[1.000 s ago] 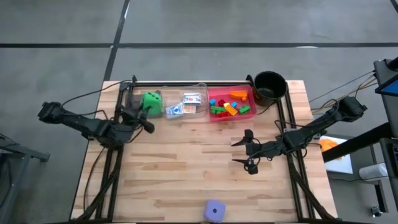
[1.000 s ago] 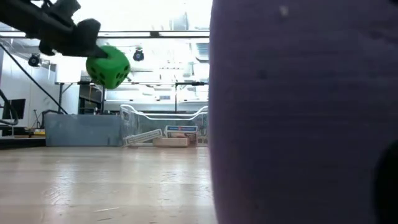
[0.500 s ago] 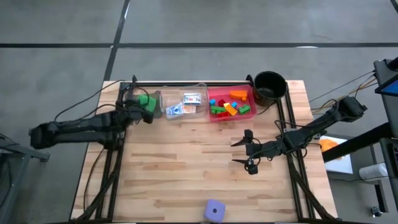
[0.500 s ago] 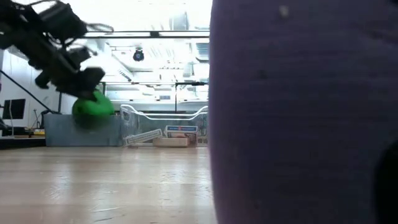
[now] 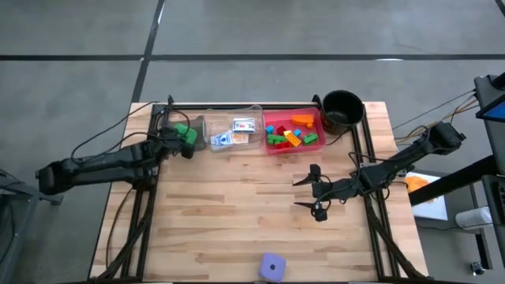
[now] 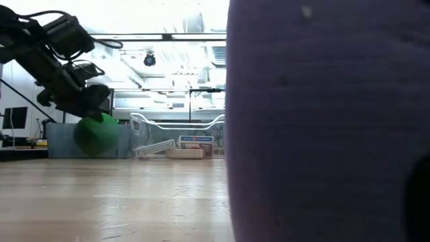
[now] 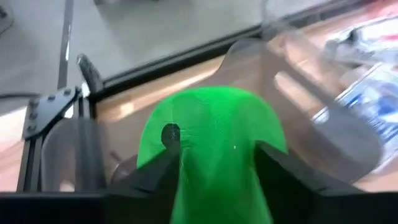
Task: Pick & Place Toys
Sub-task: Put the green game die into the black bin, then put the purple game die into the black bin
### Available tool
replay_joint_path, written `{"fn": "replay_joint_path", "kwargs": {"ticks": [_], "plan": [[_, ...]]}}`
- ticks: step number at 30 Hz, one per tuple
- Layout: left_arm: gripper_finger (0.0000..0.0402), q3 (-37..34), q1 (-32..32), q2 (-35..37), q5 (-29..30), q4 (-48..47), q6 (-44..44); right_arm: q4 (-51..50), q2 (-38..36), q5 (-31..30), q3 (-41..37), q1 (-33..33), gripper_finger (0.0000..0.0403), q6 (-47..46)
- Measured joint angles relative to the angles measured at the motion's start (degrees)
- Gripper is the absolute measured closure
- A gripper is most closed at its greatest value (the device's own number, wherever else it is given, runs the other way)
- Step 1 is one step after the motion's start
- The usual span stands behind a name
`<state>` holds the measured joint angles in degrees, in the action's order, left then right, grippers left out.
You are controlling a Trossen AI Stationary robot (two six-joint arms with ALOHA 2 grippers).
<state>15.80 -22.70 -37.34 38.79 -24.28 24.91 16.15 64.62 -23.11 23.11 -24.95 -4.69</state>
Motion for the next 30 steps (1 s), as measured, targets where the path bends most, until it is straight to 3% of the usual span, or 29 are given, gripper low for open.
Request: {"fn": "replay_joint_path", "kwargs": {"ticks": [6, 11, 14, 18, 22, 27, 30], "plan": [[0.0081, 2.8, 0.0, 0.0, -0.1, 0.9, -3.3, 0.2, 0.0, 0.0, 0.0, 0.0, 0.0103, 0.0], [0.0047, 5.6, 0.3, 0.0, -2.8, 3.3, -5.7, 0.5, 0.0, 1.0, 0.0, -0.1, 0.0103, -0.1], [0.0048, 6.3, 1.5, 0.0, -10.3, 9.1, -8.3, 2.6, 0.0, 6.2, 0.0, -0.7, 0.0103, -0.4], [0.0066, 6.3, 5.6, 0.0, -24.5, 19.1, -11.5, 8.1, 1.6, 12.9, 0.0, -3.2, 0.0103, -1.6], [0.0099, 5.2, 12.7, 0.0, -35.0, 27.4, -12.3, 12.0, 6.0, 15.3, 0.7, -7.3, 0.0103, -3.9], [0.0138, 2.9, 22.7, 0.0, -32.7, 29.3, -9.4, 12.1, 15.7, 14.6, 6.7, -11.5, 0.0109, -6.1], [0.0161, 0.8, 27.9, 0.0, -28.2, 30.5, -6.9, 10.4, 21.5, 17.9, 12.6, -13.3, 0.0145, -6.3]]}}
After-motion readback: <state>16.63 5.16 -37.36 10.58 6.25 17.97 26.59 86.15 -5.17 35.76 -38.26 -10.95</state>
